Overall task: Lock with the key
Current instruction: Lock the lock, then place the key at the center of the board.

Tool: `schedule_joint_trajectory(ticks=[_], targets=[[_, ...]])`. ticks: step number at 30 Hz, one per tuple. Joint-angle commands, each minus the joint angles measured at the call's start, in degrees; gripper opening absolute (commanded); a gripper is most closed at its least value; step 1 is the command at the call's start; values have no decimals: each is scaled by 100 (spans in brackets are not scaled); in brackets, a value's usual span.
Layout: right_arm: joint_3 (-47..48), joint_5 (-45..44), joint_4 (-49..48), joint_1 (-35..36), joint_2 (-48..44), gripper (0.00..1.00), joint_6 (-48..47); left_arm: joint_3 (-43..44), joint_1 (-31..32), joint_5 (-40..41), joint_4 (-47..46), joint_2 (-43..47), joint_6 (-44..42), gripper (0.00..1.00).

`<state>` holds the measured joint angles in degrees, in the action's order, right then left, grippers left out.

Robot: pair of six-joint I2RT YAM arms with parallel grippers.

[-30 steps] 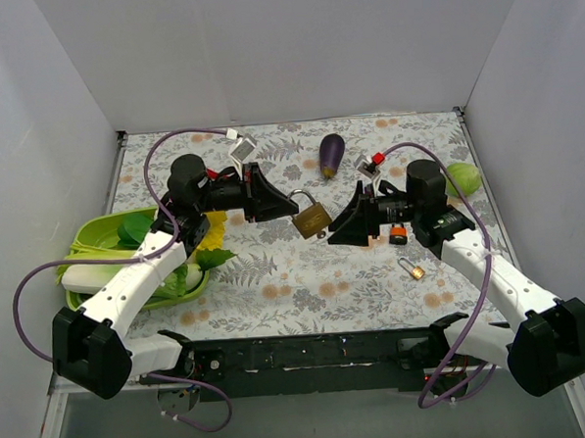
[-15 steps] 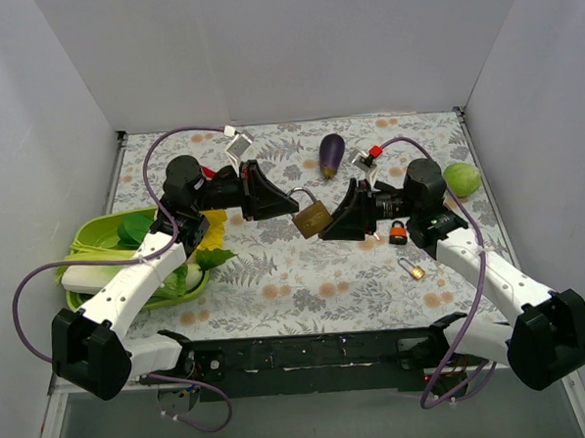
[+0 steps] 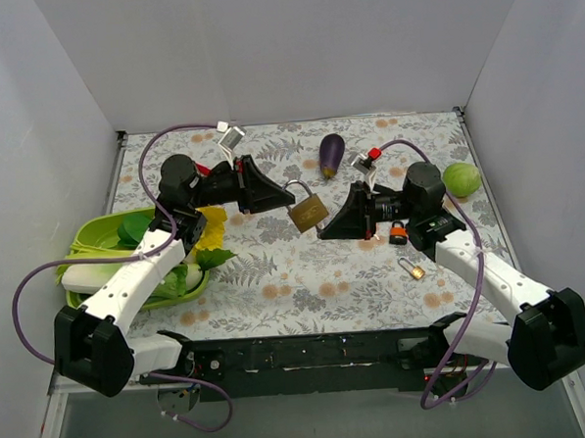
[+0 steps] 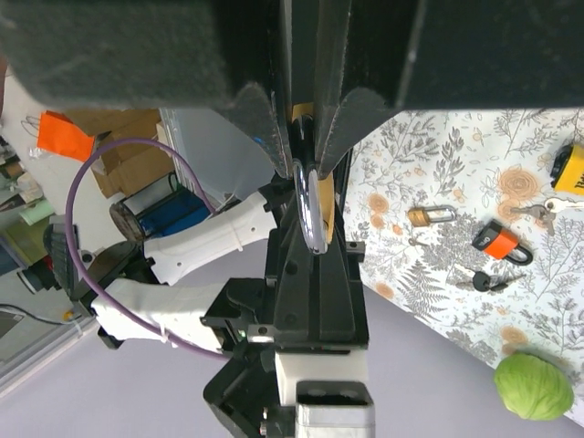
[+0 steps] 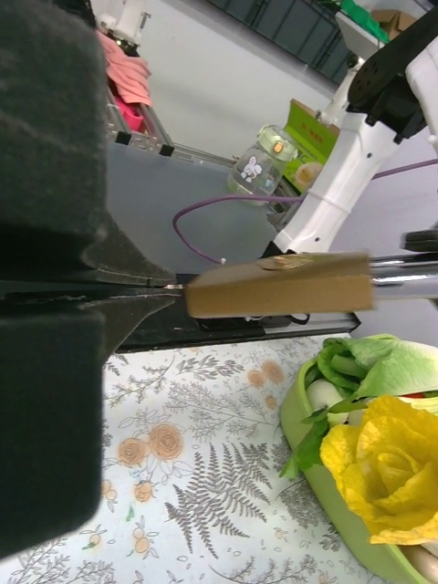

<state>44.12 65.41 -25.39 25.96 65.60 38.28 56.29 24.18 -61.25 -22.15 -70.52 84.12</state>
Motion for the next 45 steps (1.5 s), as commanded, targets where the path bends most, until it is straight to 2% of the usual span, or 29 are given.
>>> schedule_joint_trajectory(ticks=[1,7,10,11,14,18,21,29,36,45], targets=[[-167,130,533,24,-188,1,-391,127,-256,395,-1150,-23,693,0],[-229,-255,1893,-64,-320,1,-1374,295,-493,456,-1292,-208,852,0],[-141,-1229,3387,-344,-285,1,-2113,216,-555,448,-1099,-164,712,0],[-88,-1806,4052,-424,-250,1,-2227,181,-573,456,-1055,-146,677,0],[-183,-2723,4795,-714,-206,1,-2413,57,-573,491,-774,-6,387,0],[-499,-3498,5297,-829,-320,1,-2396,-13,-582,606,-237,126,-26,0],[-693,-3990,5272,-908,-338,1,-2273,-66,-582,641,-167,170,-123,0],[-720,-4606,5325,-1154,163,1,-2281,-75,-582,641,70,197,-290,0],[-773,-4643,5176,-1198,655,1,-2712,-171,-582,650,79,188,-326,0],[-764,-4493,4920,-1259,1068,1,-2624,-277,-590,641,71,179,-326,0]])
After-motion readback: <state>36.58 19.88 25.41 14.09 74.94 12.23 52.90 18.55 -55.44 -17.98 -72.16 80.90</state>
